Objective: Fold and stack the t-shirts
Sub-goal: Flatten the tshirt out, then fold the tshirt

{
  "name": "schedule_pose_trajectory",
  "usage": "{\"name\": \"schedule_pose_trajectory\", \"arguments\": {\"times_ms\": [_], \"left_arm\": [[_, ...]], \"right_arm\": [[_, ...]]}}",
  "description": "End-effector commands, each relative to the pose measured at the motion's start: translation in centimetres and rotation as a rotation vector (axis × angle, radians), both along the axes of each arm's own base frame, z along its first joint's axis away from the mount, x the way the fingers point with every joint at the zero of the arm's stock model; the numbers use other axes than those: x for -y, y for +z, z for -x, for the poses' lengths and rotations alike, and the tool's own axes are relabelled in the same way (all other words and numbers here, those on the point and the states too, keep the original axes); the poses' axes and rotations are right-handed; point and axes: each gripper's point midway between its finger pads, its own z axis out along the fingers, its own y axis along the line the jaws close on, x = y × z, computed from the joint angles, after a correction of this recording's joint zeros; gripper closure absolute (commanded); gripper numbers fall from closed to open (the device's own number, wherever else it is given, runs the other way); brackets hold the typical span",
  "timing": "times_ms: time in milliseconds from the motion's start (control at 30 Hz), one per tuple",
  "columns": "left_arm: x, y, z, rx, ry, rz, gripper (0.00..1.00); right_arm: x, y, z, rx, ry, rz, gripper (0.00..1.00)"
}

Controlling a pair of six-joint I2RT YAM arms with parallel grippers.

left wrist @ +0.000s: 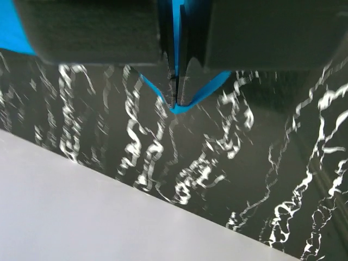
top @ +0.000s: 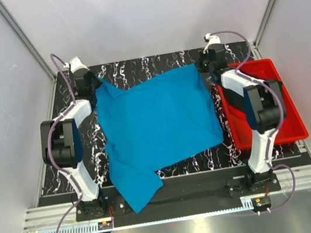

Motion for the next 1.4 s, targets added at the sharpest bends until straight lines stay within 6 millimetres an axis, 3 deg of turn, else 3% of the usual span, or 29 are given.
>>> {"name": "schedule_pose_trajectory", "arguments": {"times_ms": [0, 67, 100, 133, 167, 200, 233, 333, 367, 400, 433, 467, 533, 567, 600, 667, 700, 733, 767, 800, 833, 867, 933, 967, 1000, 1167, 1200, 1233, 1367], "left_arm": [[-0.5, 7.3, -5.1, 0.253, -0.025, 0.079, 1.00], [-1.1, 7.2, -6.7, 0.261, -0.028, 0.087, 1.00], [-0.7, 8.9, -7.7, 0.295, -0.058, 0.091, 1.00], [-0.9, 7.3, -8.8, 0.264, -0.058, 0.090, 1.00], [-1.0, 7.4, -9.4, 0.269, -0.059, 0.090, 1.00], [-0.7, 8.6, -10.1, 0.294, -0.072, 0.092, 1.00], [-0.8, 7.5, -10.6, 0.273, -0.074, 0.100, 1.00], [-0.9, 7.7, -10.0, 0.278, -0.081, 0.118, 1.00], [-1.0, 9.9, -9.0, 0.313, -0.081, 0.120, 1.00], [-1.1, 10.6, -8.3, 0.324, -0.079, 0.122, 1.00], [-1.2, 9.9, -7.2, 0.312, -0.075, 0.122, 1.00], [-1.3, 13.9, -5.5, 0.376, -0.079, 0.120, 1.00], [-1.5, 15.5, -3.3, 0.383, -0.079, 0.093, 1.00], [-1.6, 17.0, -2.2, 0.404, -0.076, 0.079, 1.00], [-1.8, 21.3, 0.4, 0.477, -0.069, 0.062, 1.00], [-2.0, 23.4, 3.0, 0.500, -0.070, 0.024, 1.00], [-3.2, 27.8, 6.2, 0.585, -0.048, -0.008, 1.00], [-3.6, 28.8, 7.6, 0.592, -0.041, -0.024, 1.00], [-3.7, 30.7, 9.5, 0.629, -0.037, -0.042, 1.00], [-4.1, 32.2, 11.2, 0.657, -0.021, -0.074, 1.00], [-4.3, 35.0, 14.5, 0.704, -0.007, -0.090, 1.00], [-4.6, 36.1, 15.9, 0.717, 0.010, -0.103, 1.00], [-4.6, 40.1, 20.3, 0.776, 0.016, -0.160, 1.00], [-4.7, 41.1, 21.5, 0.792, 0.022, -0.173, 1.00], [-4.8, 43.6, 23.8, 0.841, 0.035, -0.208, 1.00], [-6.4, 48.0, 31.7, 0.905, 0.148, -0.251, 1.00], [-6.8, 47.7, 32.2, 0.875, 0.170, -0.260, 1.00], [-7.2, 49.2, 34.3, 0.909, 0.201, -0.257, 1.00], [-9.0, 50.9, 40.2, 0.980, 0.331, -0.240, 1.00]], "right_arm": [[0.4, 4.3, -6.1, 0.181, -0.032, 0.054, 1.00], [0.5, 2.8, -7.5, 0.139, -0.031, 0.079, 1.00], [0.5, 2.5, -8.9, 0.145, -0.027, 0.094, 1.00], [0.5, 2.0, -9.4, 0.140, -0.028, 0.102, 1.00], [0.5, 0.8, -9.8, 0.125, -0.025, 0.110, 1.00], [1.0, 1.4, -10.5, 0.141, -0.048, 0.119, 1.00], [1.9, 1.2, -10.8, 0.134, -0.080, 0.128, 1.00], [2.6, 1.4, -10.6, 0.116, -0.090, 0.089, 1.00], [2.7, 3.3, -10.2, 0.143, -0.089, 0.077, 1.00], [2.5, 3.3, -9.5, 0.135, -0.075, 0.075, 1.00], [1.7, 4.3, -8.8, 0.145, -0.037, 0.059, 1.00], [1.7, 7.6, -7.8, 0.193, -0.027, 0.043, 1.00], [1.0, 8.9, -5.8, 0.193, 0.015, 0.011, 1.00], [0.7, 12.6, -4.2, 0.248, 0.033, -0.001, 1.00], [0.5, 12.9, -2.9, 0.243, 0.050, -0.002, 1.00], [-0.3, 15.2, -0.5, 0.272, 0.104, -0.009, 1.00], [-0.8, 17.8, 1.8, 0.315, 0.137, -0.012, 1.00], [-1.6, 19.0, 3.3, 0.334, 0.184, -0.014, 1.00], [-1.8, 22.0, 5.7, 0.386, 0.204, -0.007, 1.00], [-3.0, 22.6, 7.3, 0.400, 0.244, 0.019, 1.00], [-3.4, 23.8, 8.7, 0.423, 0.270, 0.034, 1.00], [-3.5, 26.1, 11.3, 0.466, 0.288, 0.054, 1.00], [-4.6, 27.9, 14.2, 0.491, 0.330, 0.048, 1.00], [-4.6, 30.1, 16.6, 0.531, 0.345, 0.042, 1.00], [-4.6, 30.9, 17.8, 0.546, 0.354, 0.041, 1.00], [-4.8, 34.3, 23.8, 0.588, 0.409, -0.013, 1.00], [-4.9, 34.5, 24.5, 0.591, 0.420, -0.025, 1.00], [-4.9, 34.8, 25.3, 0.596, 0.430, -0.033, 1.00], [-4.5, 36.4, 28.6, 0.635, 0.455, -0.071, 1.00]]}}
